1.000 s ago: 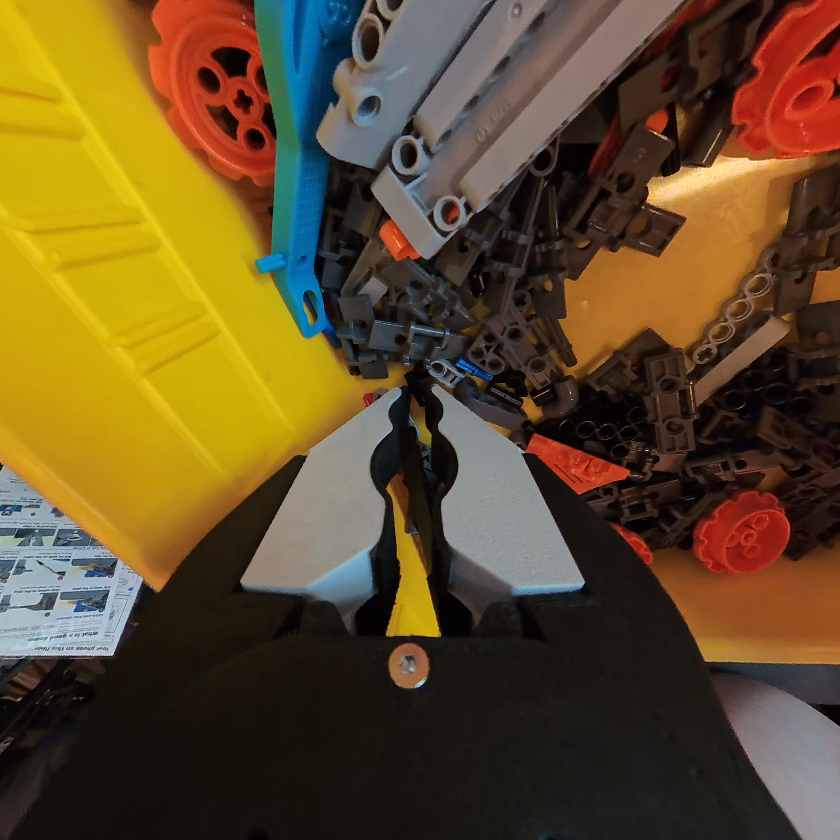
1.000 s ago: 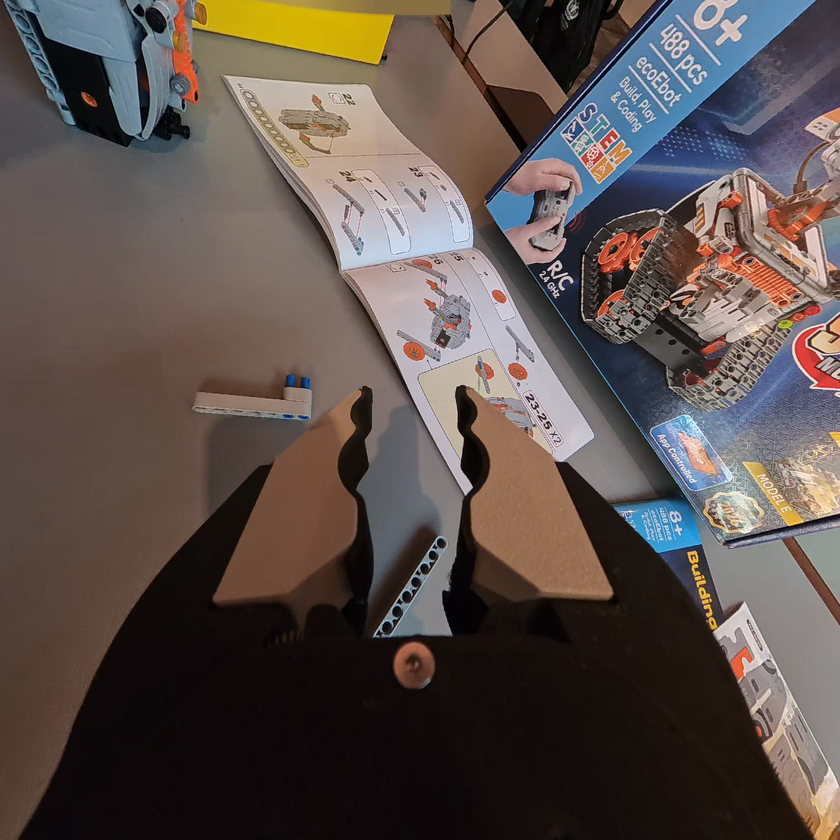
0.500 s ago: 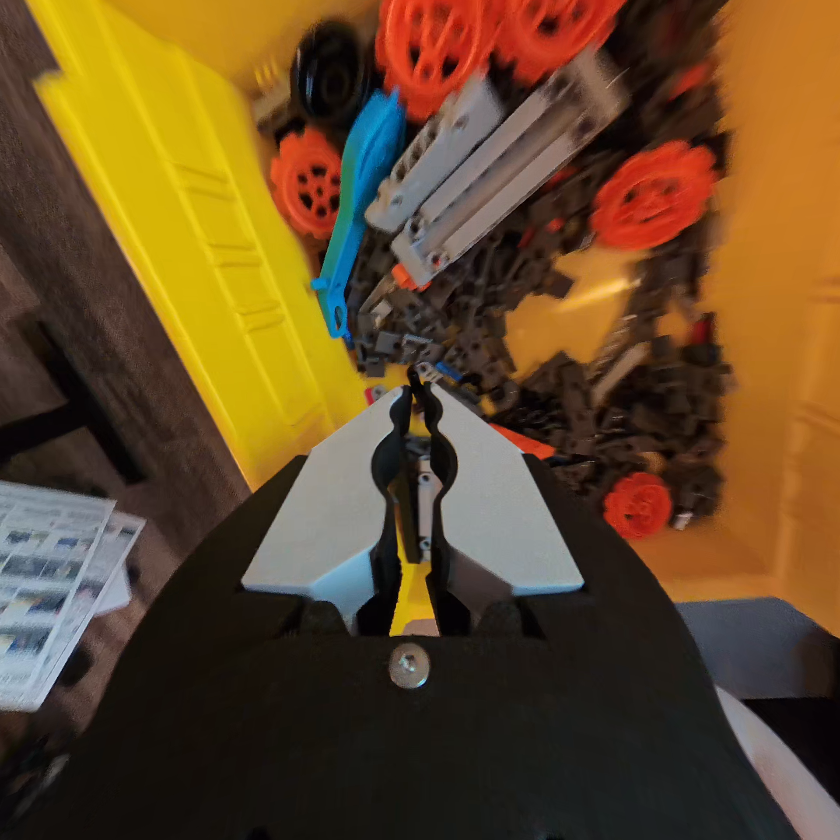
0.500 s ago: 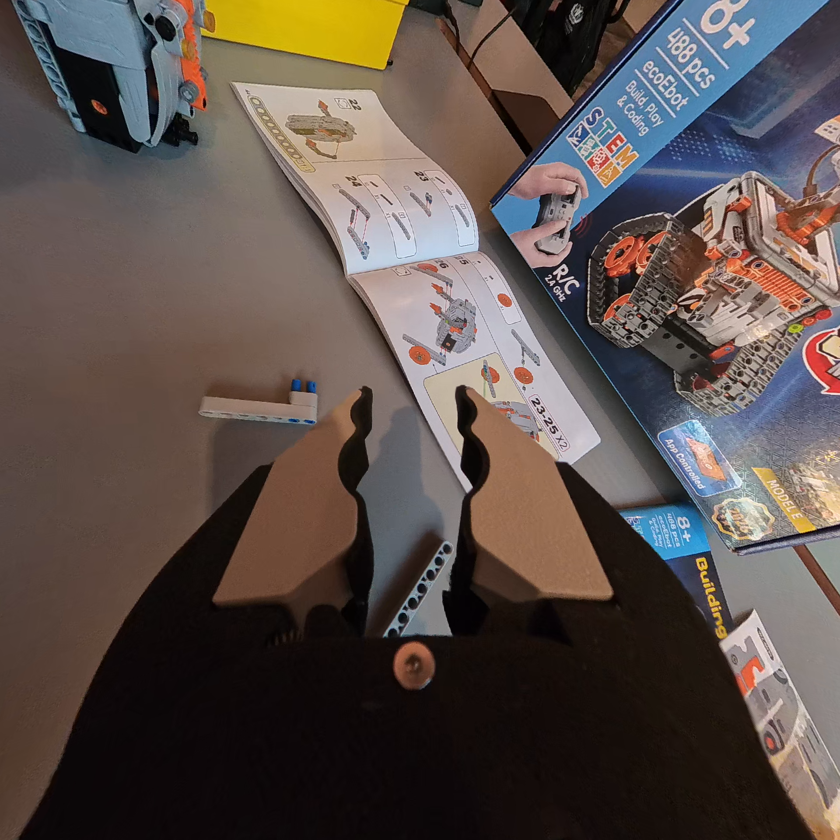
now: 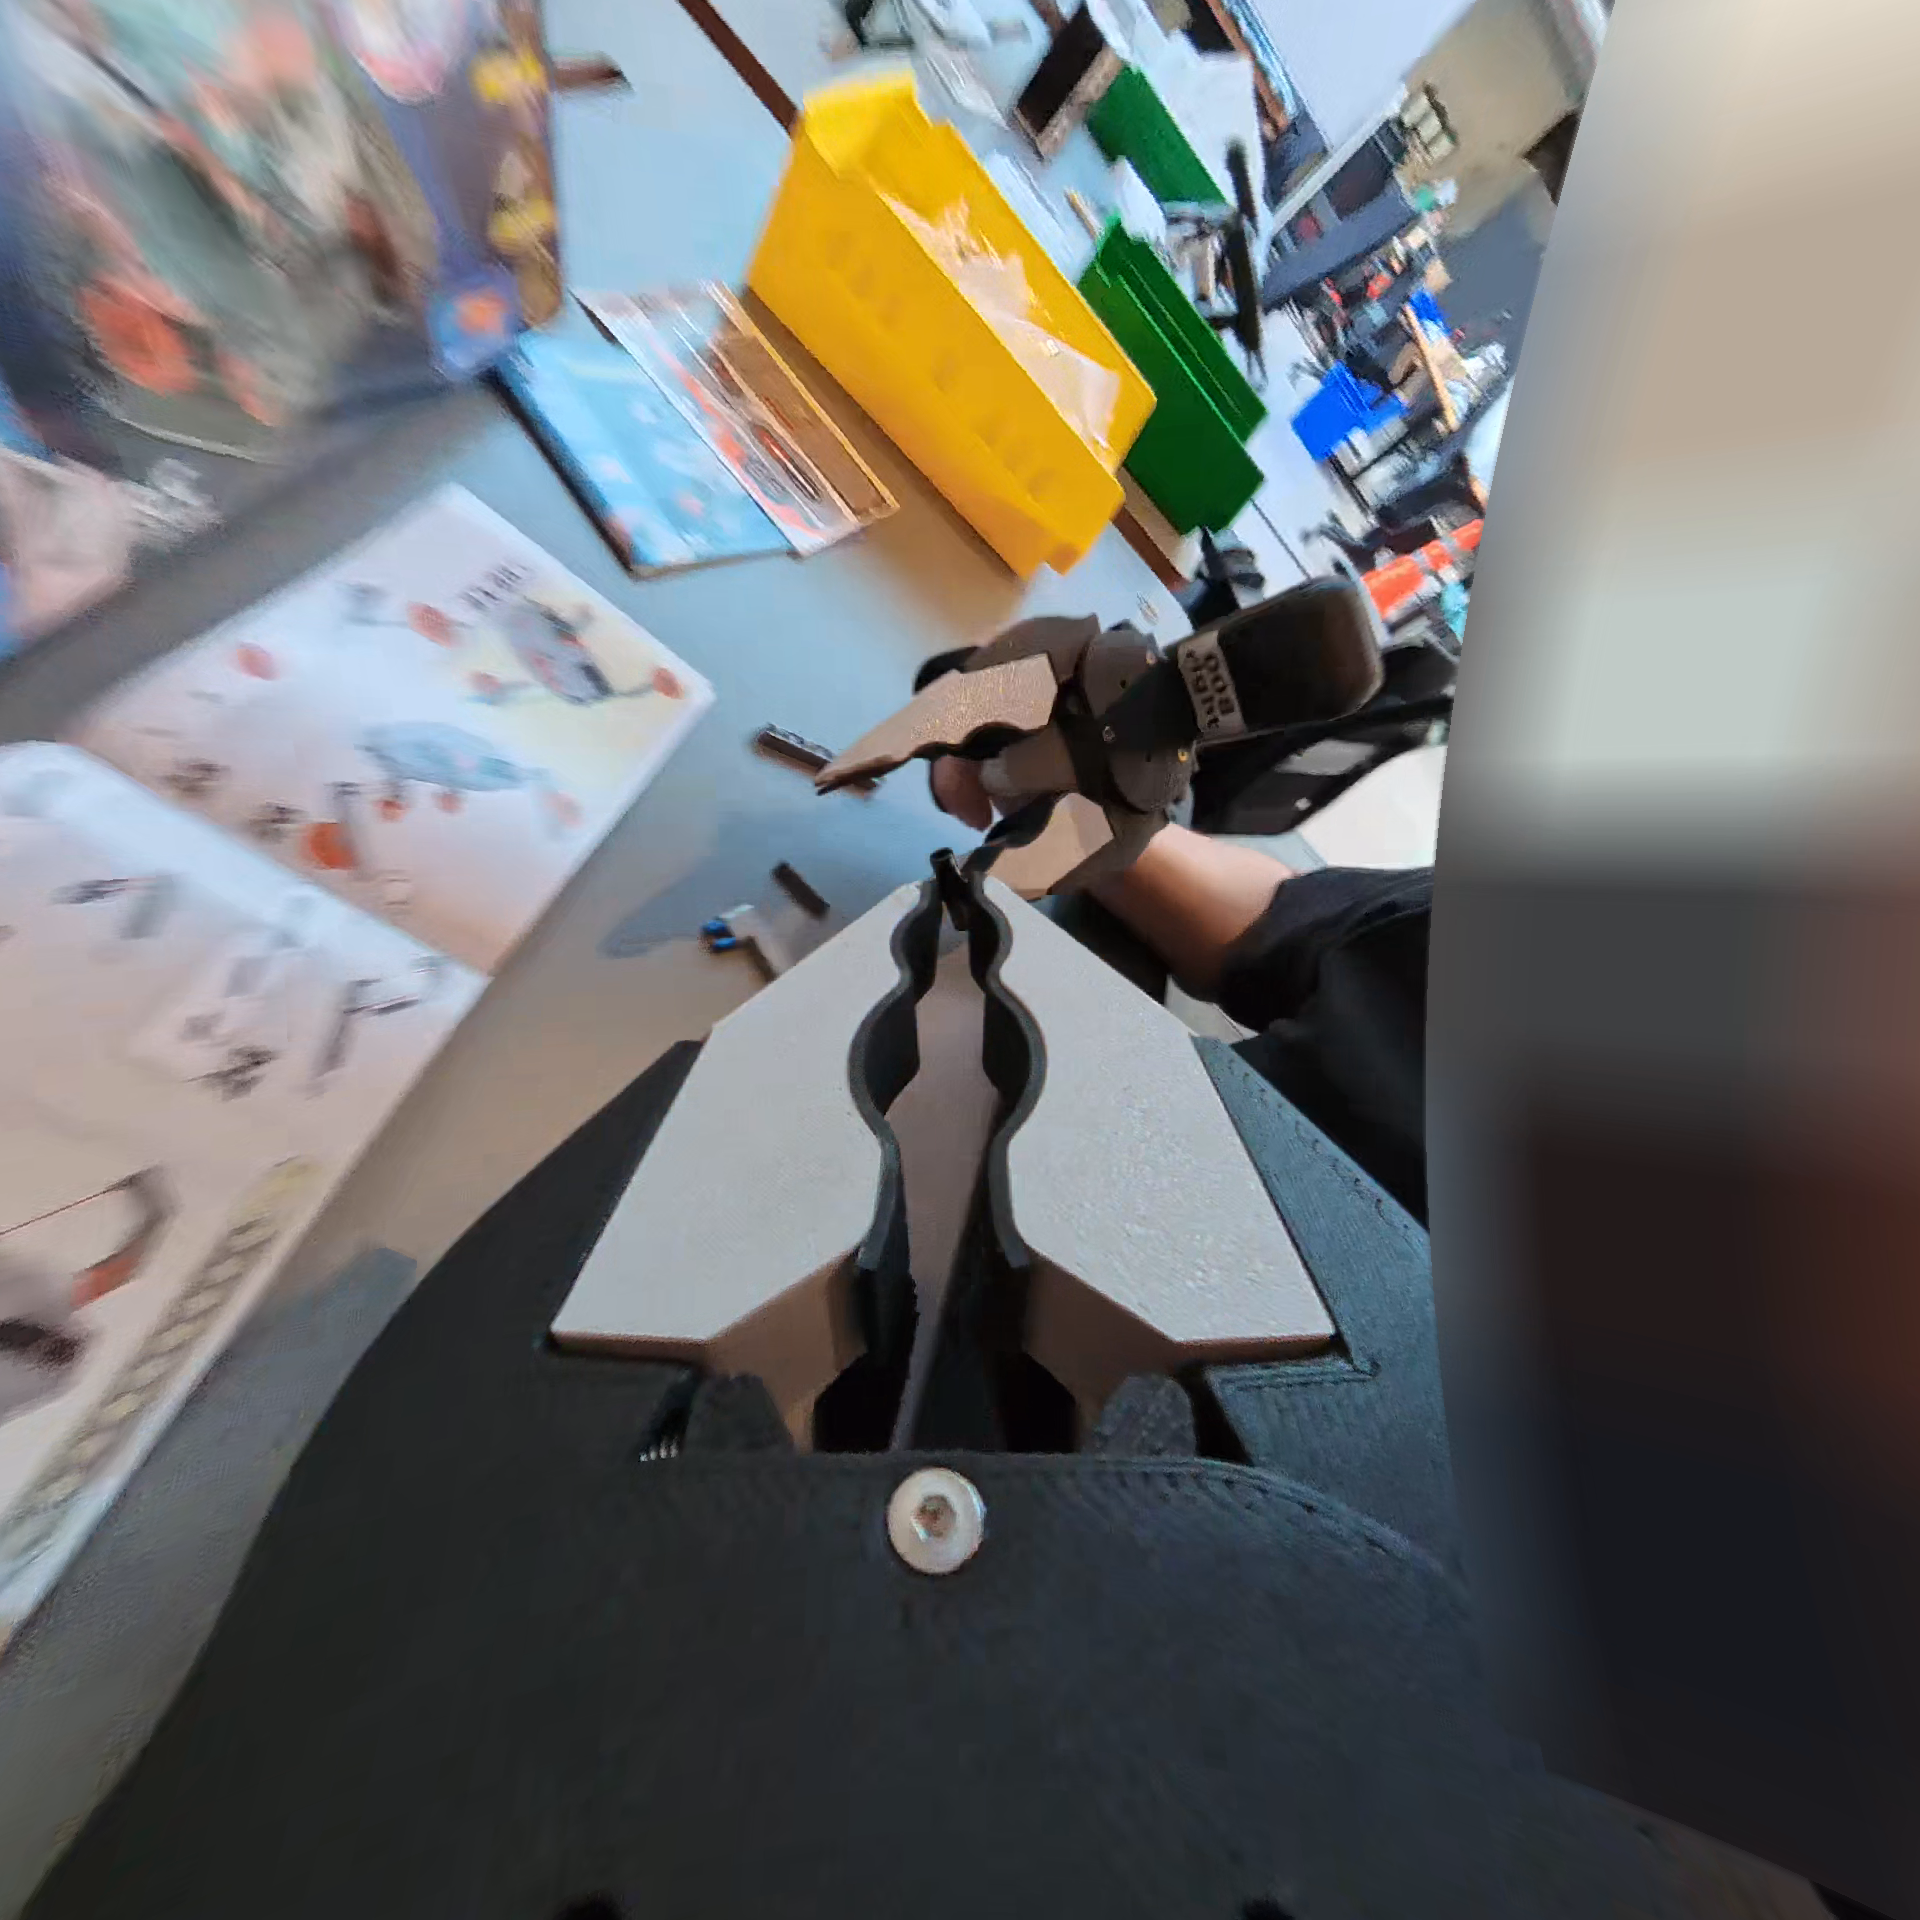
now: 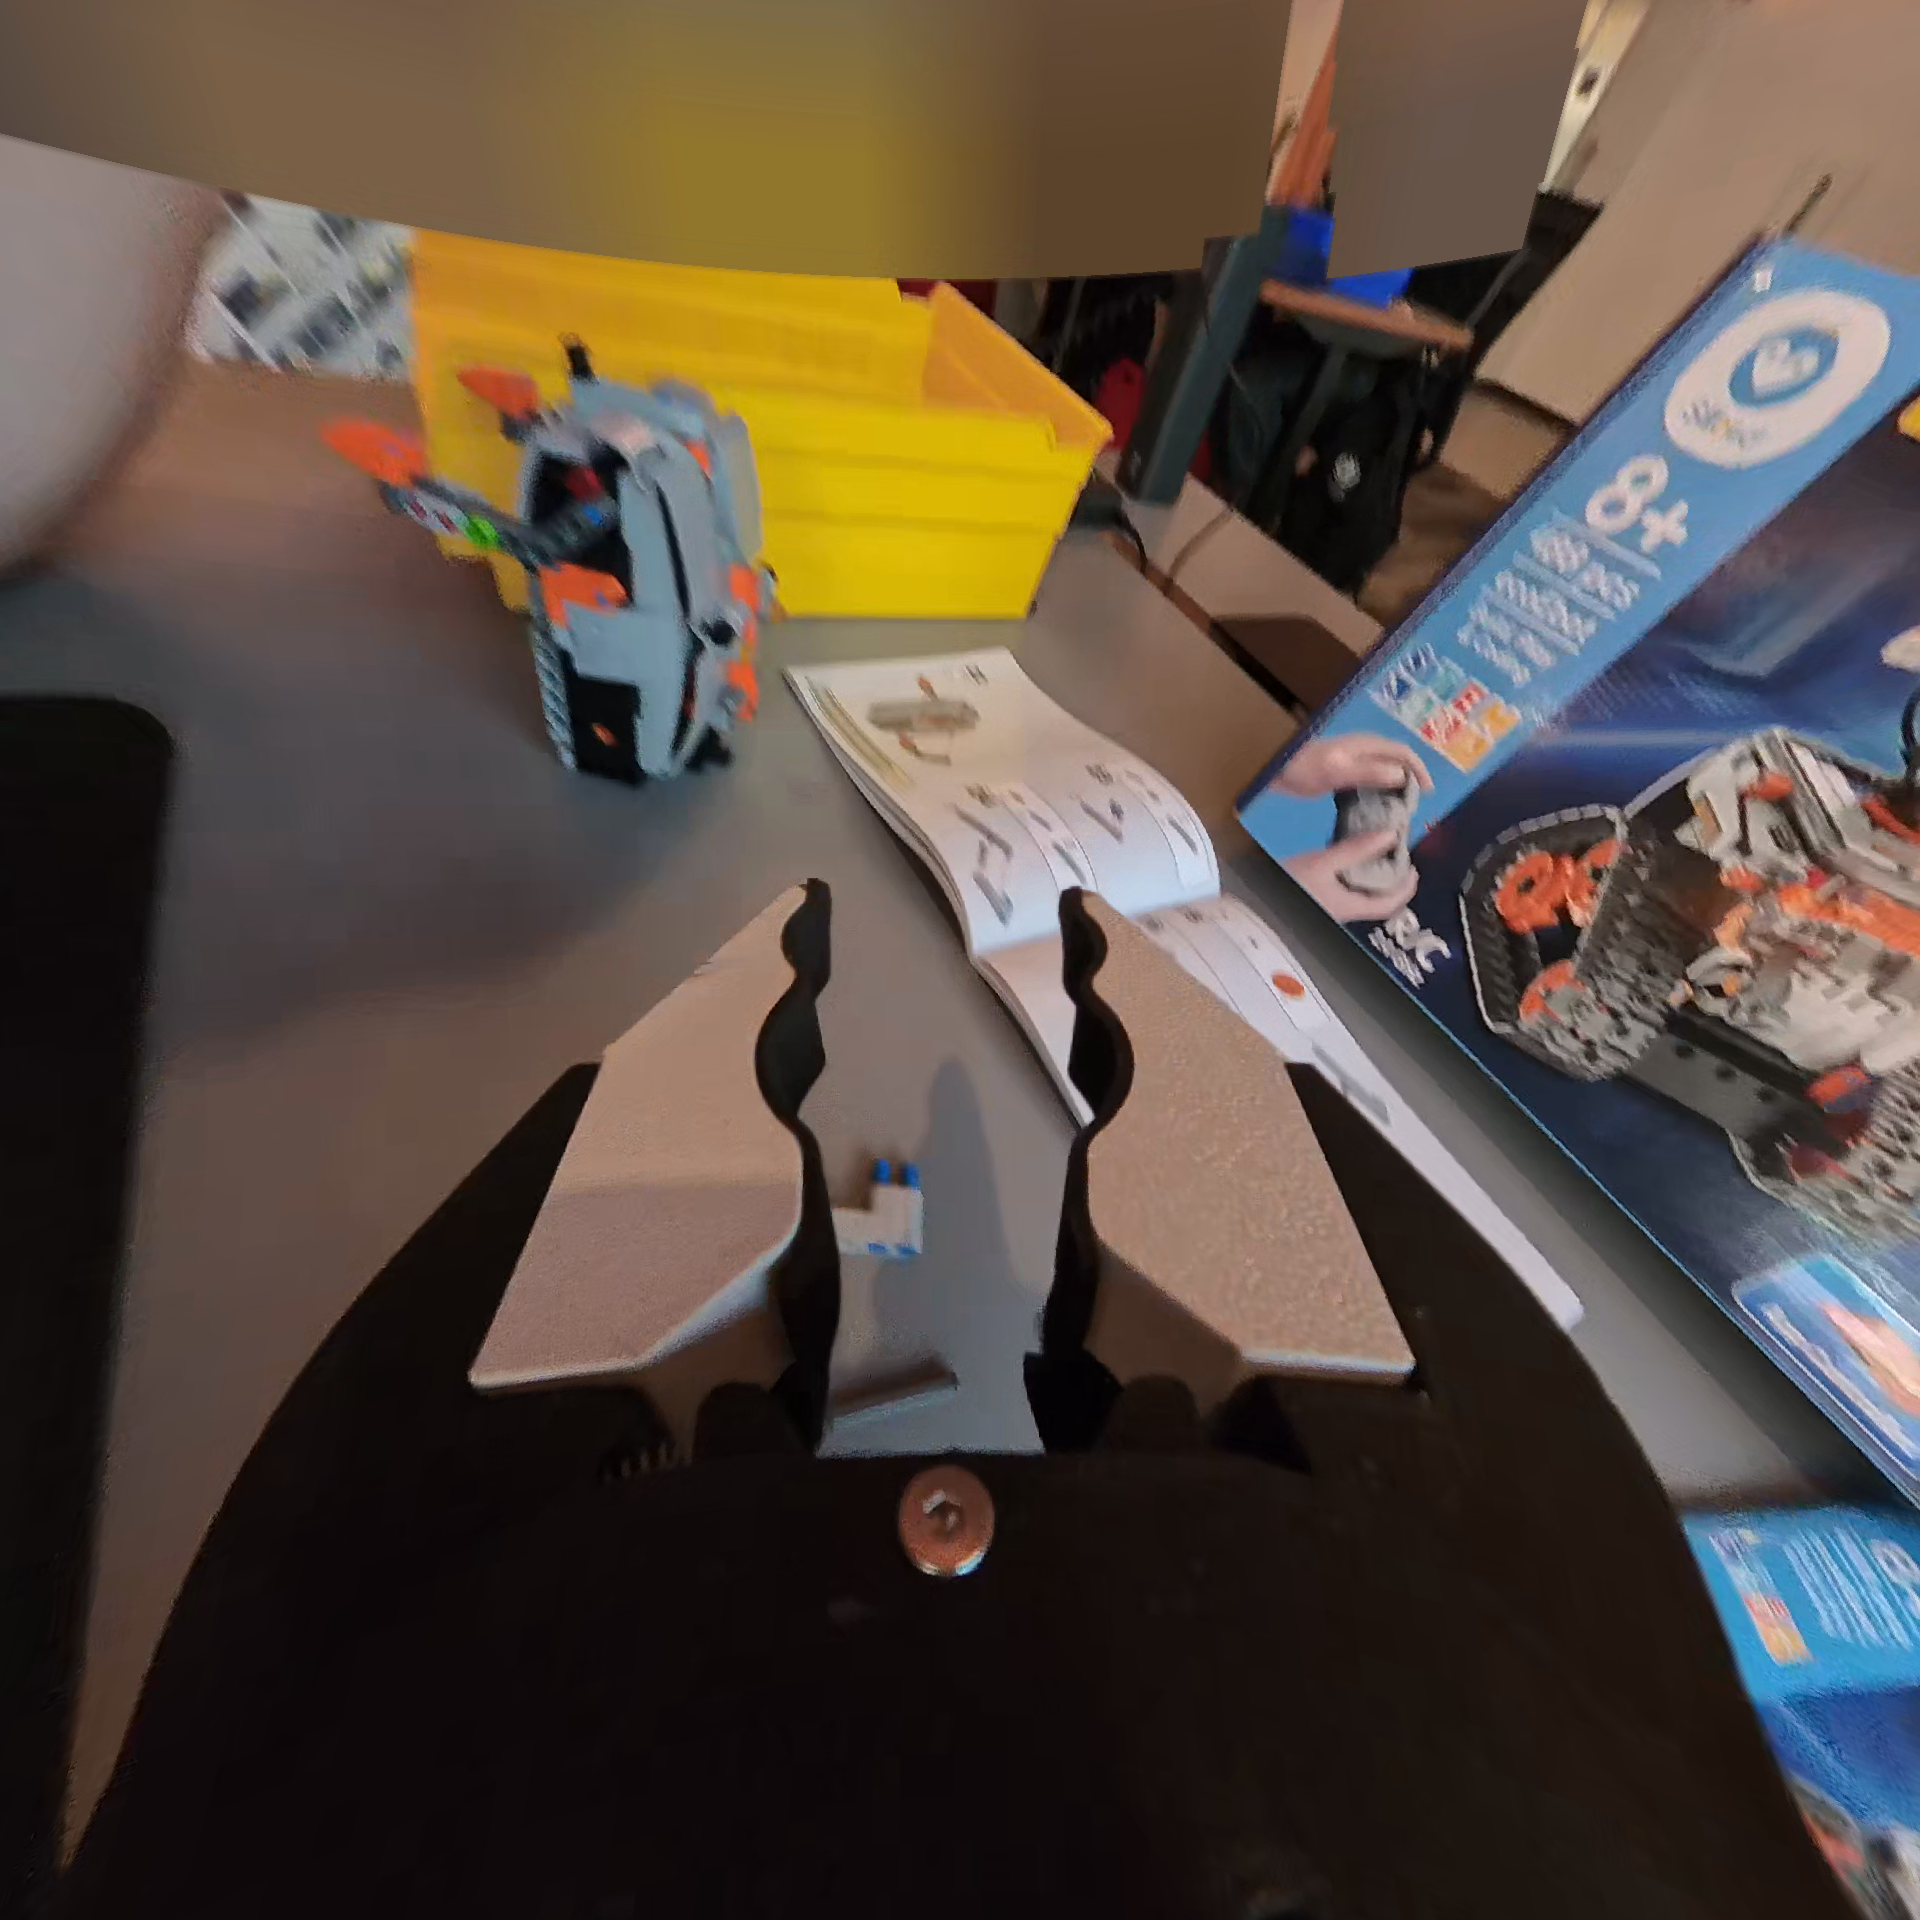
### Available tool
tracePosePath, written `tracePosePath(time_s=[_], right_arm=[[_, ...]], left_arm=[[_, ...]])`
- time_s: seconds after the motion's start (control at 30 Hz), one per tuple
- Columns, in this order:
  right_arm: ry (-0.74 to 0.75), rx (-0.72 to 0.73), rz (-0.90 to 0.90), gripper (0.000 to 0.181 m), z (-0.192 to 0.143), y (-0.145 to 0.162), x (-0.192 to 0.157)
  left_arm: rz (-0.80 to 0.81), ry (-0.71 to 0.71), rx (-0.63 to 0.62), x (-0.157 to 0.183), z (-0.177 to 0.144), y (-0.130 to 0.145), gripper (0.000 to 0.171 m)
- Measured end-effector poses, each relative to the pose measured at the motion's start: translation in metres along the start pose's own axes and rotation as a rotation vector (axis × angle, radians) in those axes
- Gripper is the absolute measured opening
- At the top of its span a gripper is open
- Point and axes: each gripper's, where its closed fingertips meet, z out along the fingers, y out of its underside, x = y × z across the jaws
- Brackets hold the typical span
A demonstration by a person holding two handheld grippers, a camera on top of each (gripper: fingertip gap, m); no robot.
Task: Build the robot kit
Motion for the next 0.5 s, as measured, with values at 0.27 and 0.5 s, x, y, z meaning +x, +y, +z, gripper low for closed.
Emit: tracePosePath(time_s=[0.27,0.5], right_arm=[[0.055,0.282,-0.077,0.041,-0.024,-0.065,-0.021],[0.048,0.265,-0.119,0.028,-0.026,-0.066,-0.025]], left_arm=[[-0.088,0.162,-0.087,0.018,0.064,0.021,0.003],[-0.147,0.290,-0.166,0.036,0.073,0.035,0.003]])
